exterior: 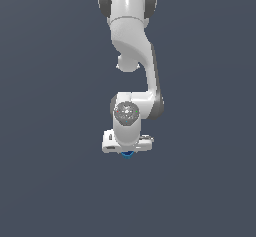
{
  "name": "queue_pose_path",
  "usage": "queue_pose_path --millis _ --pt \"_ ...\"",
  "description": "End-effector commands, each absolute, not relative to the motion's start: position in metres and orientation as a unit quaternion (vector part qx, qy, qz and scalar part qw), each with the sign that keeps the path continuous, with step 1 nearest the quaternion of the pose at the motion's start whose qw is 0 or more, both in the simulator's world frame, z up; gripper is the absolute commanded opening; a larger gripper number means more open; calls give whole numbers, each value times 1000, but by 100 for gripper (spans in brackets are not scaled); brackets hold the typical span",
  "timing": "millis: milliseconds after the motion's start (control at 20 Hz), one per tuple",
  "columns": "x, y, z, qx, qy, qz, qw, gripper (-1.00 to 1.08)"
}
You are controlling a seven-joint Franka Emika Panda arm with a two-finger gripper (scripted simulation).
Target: Pick up the object and move it to a goal position.
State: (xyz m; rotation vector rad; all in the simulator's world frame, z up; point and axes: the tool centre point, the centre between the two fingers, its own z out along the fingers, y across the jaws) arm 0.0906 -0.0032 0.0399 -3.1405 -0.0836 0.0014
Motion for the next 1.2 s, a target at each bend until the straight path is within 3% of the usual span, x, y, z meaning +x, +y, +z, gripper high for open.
queue_pose_path --millis 0,650,1150 --pt "91 -3 40 -1000 -27 0 0 -100" --pt "85 1 43 -1000 -27 0 0 -100" --pt "56 24 63 -1000 -27 0 0 -100"
